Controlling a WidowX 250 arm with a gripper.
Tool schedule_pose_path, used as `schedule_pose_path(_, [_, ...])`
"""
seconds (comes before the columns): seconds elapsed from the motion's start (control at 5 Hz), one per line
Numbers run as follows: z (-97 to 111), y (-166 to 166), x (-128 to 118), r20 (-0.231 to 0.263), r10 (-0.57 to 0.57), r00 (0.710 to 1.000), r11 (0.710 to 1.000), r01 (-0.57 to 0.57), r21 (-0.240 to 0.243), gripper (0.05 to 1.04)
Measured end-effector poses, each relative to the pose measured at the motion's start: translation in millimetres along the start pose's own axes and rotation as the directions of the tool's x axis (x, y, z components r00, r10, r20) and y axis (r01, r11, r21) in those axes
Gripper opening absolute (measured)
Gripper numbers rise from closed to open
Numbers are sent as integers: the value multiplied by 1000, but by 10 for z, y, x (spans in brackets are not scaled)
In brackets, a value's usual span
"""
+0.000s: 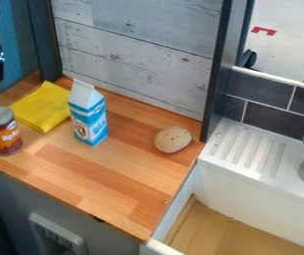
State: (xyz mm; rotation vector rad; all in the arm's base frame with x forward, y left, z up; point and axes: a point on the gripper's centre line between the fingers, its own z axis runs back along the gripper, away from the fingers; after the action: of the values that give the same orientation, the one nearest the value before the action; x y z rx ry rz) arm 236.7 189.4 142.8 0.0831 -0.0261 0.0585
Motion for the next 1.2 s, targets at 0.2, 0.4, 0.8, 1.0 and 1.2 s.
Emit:
schedule_pose_path(0.2, [-93, -13, -11, -25, 1, 1000, 1000, -1, -20, 1000])
schedule_pose_path(0.4, [-302, 11, 105, -53, -26, 998, 996, 22, -85, 1000])
schedule_pose_path(0.8, [-470, 236, 85, -79, -1, 997, 995, -7, -104, 1000])
schedule_pose_path(1.0, [-522, 307, 28, -116, 2, 993, 994, -14, -107, 1000])
schedule_pose_path(1.2, [-623, 312, 1, -144, -8, 990, 991, -12, -136, 1000])
